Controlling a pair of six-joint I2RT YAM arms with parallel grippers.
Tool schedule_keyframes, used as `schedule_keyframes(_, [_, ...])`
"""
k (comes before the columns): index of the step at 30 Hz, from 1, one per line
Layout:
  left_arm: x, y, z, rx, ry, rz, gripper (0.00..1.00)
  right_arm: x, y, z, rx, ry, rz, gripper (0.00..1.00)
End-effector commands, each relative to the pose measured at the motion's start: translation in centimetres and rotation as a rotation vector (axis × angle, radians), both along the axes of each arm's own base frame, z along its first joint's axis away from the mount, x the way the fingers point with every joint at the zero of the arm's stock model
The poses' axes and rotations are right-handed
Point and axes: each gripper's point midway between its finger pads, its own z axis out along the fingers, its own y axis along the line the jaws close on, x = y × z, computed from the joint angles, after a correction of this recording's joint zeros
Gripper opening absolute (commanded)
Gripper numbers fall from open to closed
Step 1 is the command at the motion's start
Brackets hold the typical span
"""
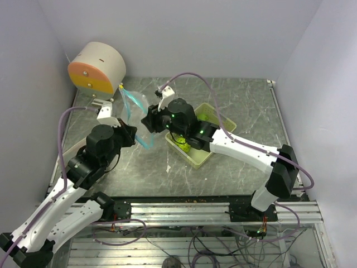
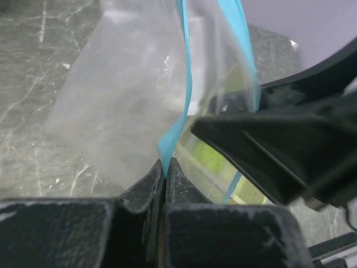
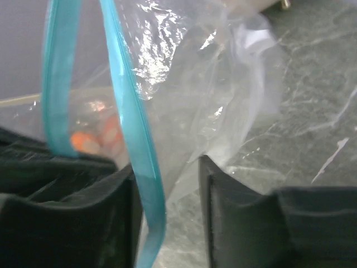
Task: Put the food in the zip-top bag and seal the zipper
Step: Open the zipper of the food storage bag.
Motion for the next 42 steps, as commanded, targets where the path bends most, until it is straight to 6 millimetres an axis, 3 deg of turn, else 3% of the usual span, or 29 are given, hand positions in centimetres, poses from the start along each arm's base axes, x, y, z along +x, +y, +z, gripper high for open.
schedule_keyframes(1, [-1.2, -1.2, 2.5, -0.075, -0.058, -0.089, 0.07, 3.1, -1.4, -1.0, -0.031, -0.034, -0.193, 0.18])
schedule_keyframes(2, [-1.6, -1.1, 2.5, -0.069, -0.053, -0.095, 0.07, 3.7, -2.4, -1.6, -0.051, -0.029, -0.260, 0.09])
schedule_keyframes(4, [-2.5, 0.2, 2.4, -0.033, -0.037, -0.071, 0.07, 4.8, -4.8, -3.3, -0.113, -0.016, -0.388, 0.05])
schedule_keyframes(7, [-4.3, 4.4, 2.2, 0.067, -0.006, 0.045, 0.07, 5.2, -8.0, -6.5, -0.206, 0.023, -0.494, 0.01])
schedule_keyframes(10, [-6.0, 7.8, 3.6, 0.119, -0.016, 0.137, 0.07, 4.5, -9.8, -9.6, -0.247, 0.087, -0.505, 0.00])
schedule_keyframes(14, [-7.2, 9.6, 4.3, 0.145, -0.015, 0.181, 0.07, 2.4, -9.5, -12.8, -0.275, 0.170, -0.412, 0.00])
schedule_keyframes(18, [-6.7, 7.5, 2.5, 0.121, 0.038, 0.112, 0.07, -1.2, -5.5, -14.0, -0.214, 0.229, -0.136, 0.02])
schedule_keyframes(23, [-5.0, 4.0, -2.0, 0.068, 0.133, 0.041, 0.07, -3.3, -3.9, -13.5, -0.223, 0.241, -0.019, 0.34])
schedule_keyframes(28, [-3.7, 2.6, -5.1, 0.067, 0.189, 0.041, 0.07, -3.7, -4.9, -10.3, -0.197, 0.186, -0.007, 0.84])
schedule_keyframes(30, [-3.3, 2.6, -5.7, 0.073, 0.195, 0.053, 0.07, -3.7, -5.8, -8.6, -0.178, 0.155, -0.024, 0.99])
schedule_keyframes(35, [-2.9, 2.8, -6.3, 0.084, 0.194, 0.079, 0.07, -3.2, -9.1, -5.9, -0.175, 0.117, -0.139, 1.00])
schedule_keyframes(38, [-2.8, 2.8, -6.5, 0.079, 0.191, 0.078, 0.07, -2.3, -12.5, -7.5, -0.248, 0.178, -0.294, 1.00])
schedule_keyframes(42, [-2.9, 2.6, -6.8, 0.070, 0.188, 0.068, 0.07, -1.2, -16.4, -11.2, -0.291, 0.316, -0.420, 1.00])
